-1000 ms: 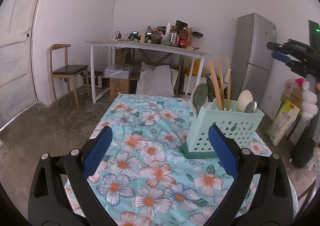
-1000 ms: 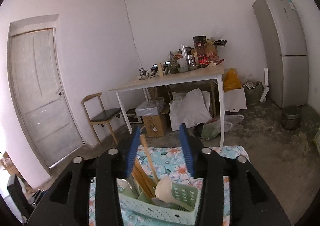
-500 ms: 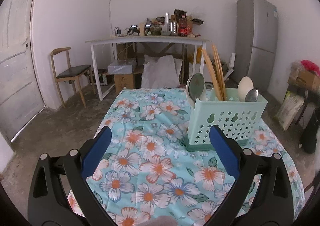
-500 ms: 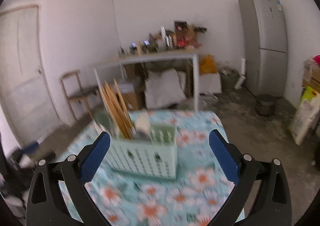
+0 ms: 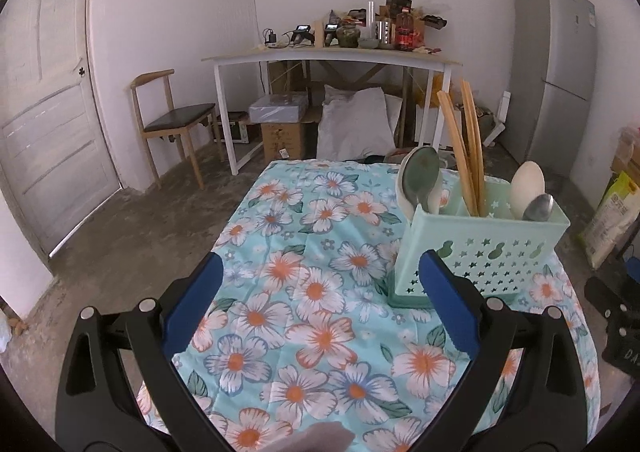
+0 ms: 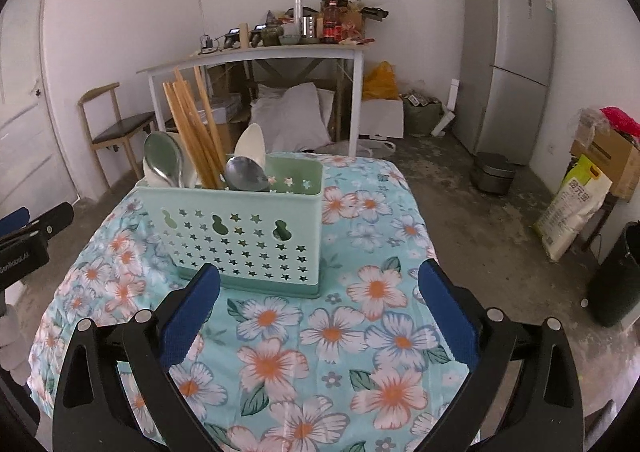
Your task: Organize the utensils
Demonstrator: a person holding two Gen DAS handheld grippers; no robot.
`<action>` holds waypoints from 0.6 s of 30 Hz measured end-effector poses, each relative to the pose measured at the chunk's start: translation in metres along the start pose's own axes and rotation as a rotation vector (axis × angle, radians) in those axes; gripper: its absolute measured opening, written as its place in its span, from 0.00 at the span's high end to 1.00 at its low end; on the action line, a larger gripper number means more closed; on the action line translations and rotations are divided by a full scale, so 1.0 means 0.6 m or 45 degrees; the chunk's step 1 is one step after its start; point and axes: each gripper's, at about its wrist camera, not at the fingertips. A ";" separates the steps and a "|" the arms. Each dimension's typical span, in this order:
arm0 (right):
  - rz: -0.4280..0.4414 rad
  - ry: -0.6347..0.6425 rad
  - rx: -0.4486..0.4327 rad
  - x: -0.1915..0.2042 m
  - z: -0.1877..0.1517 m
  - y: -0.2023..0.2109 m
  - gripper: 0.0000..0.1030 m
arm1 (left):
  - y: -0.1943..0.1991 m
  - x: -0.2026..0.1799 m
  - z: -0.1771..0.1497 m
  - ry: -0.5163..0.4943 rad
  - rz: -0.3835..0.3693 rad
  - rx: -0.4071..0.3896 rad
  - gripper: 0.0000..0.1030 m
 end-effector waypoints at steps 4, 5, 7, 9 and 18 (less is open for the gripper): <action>-0.029 -0.015 0.027 0.001 -0.001 -0.006 0.06 | -0.002 -0.005 0.001 0.007 0.005 0.014 0.08; -0.043 -0.013 0.032 0.002 -0.002 -0.007 0.06 | -0.003 -0.005 0.000 0.007 0.005 0.019 0.08; -0.051 -0.008 0.031 0.006 -0.003 -0.007 0.06 | -0.006 -0.005 -0.004 0.000 0.014 0.037 0.08; -0.066 -0.008 0.029 0.009 -0.004 -0.007 0.06 | -0.010 -0.004 -0.008 -0.009 0.024 0.055 0.08; -0.143 0.007 0.021 0.016 -0.003 -0.010 0.06 | -0.009 0.002 -0.015 -0.030 0.132 0.076 0.08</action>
Point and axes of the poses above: each gripper's, at about its wrist camera, not at the fingertips, and y roughly against the way its jaws point, x to its left, z to its top, and after that the axes turned 9 degrees about -x, right-handed
